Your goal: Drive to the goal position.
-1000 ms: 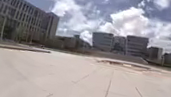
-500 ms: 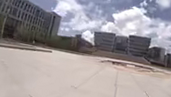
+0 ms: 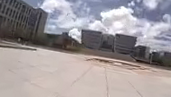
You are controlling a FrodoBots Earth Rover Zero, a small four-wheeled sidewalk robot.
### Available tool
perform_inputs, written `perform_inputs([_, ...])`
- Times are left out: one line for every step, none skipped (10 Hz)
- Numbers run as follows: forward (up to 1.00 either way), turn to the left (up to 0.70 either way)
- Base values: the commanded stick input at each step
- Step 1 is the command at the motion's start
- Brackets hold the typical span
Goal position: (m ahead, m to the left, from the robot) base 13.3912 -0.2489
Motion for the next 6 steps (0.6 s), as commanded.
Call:
perform_inputs([0.7, 0.0])
perform_inputs([0.7, 0.0])
perform_inputs([0.7, 0.06])
perform_inputs([0.7, 0.13])
perform_inputs([0.7, 0.18])
perform_inputs([0.7, 0.09])
